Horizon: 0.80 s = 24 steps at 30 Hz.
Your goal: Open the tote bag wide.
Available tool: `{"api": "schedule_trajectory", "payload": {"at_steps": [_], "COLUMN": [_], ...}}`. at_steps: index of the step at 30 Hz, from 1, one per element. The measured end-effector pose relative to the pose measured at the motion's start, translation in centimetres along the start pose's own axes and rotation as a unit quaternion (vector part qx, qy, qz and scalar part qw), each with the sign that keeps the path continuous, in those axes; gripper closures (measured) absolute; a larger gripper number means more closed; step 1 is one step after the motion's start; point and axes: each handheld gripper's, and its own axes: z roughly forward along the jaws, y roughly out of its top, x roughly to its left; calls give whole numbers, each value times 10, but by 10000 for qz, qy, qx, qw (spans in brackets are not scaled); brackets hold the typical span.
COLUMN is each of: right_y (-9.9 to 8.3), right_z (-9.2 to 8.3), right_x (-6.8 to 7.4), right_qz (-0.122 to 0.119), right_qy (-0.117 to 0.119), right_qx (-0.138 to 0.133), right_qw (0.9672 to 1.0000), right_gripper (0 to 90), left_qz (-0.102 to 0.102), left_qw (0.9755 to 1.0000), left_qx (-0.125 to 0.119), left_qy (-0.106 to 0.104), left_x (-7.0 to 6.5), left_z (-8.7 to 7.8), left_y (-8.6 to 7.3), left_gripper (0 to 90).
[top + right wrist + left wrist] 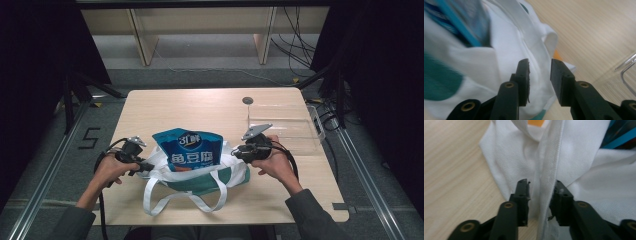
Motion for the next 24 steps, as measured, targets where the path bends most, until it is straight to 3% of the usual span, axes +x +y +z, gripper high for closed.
{"api": "schedule_trajectory", "payload": {"at_steps": [2, 3, 4, 8, 12, 13, 14, 15, 18, 19, 20, 21, 22, 23, 24], "right_y": [2, 3, 4, 7, 10, 11, 11, 12, 9, 8, 8, 7, 6, 5, 3], "right_z": [-10, -15, -18, -25, -19, -16, -13, -9, 4, 9, 13, 15, 17, 20, 24], "right_x": [8, 12, 19, 38, 56, 59, 63, 64, 70, 71, 72, 72, 70, 69, 67], "right_qz": [-77, -159, -201, -560, -770, -876, -824, -987, -998, -1137, -1269, -1386, -1462, -1432, -1556], "right_qy": [159, 312, 380, 646, 830, 831, 823, 865, 870, 862, 873, 879, 849, 889, 933], "right_qx": [-121, -109, -204, -38, -61, -48, -7, -3, 159, 187, 261, 349, 410, 525, 624], "right_qw": [9998, 9993, 9989, 9963, 9936, 9927, 9932, 9913, 9911, 9896, 9877, 9858, 9848, 9843, 9814], "right_gripper": [638, 617, 589, 545, 477, 453, 443, 437, 443, 477, 547, 674, 776, 831, 839], "left_qz": [-24, 108, 102, 221, 462, 467, 576, 577, 459, 575, 501, 496, 271, 174, 137], "left_qw": [9998, 9996, 9992, 9979, 9973, 9975, 9975, 9977, 9986, 9982, 9987, 9988, 9996, 9997, 9996], "left_qx": [-173, -255, -374, -603, -549, -496, -375, -333, -266, -131, -79, -33, -82, -116, -159], "left_qy": [-5, 59, 55, 129, 153, 174, 134, 88, 71, 40, 60, 3, -95, -159, -205], "left_x": [-1, -1, -3, -13, -21, -22, -21, -20, -13, -8, -6, -3, -2, 1, 5], "left_z": [-11, -19, -21, -30, -21, -17, -14, -9, 9, 14, 20, 25, 28, 30, 30], "left_y": [1, 3, 4, 18, 35, 38, 42, 44, 48, 48, 47, 46, 44, 43, 42], "left_gripper": [620, 617, 608, 568, 565, 562, 561, 561, 622, 703, 756, 801, 825, 843, 850]}}
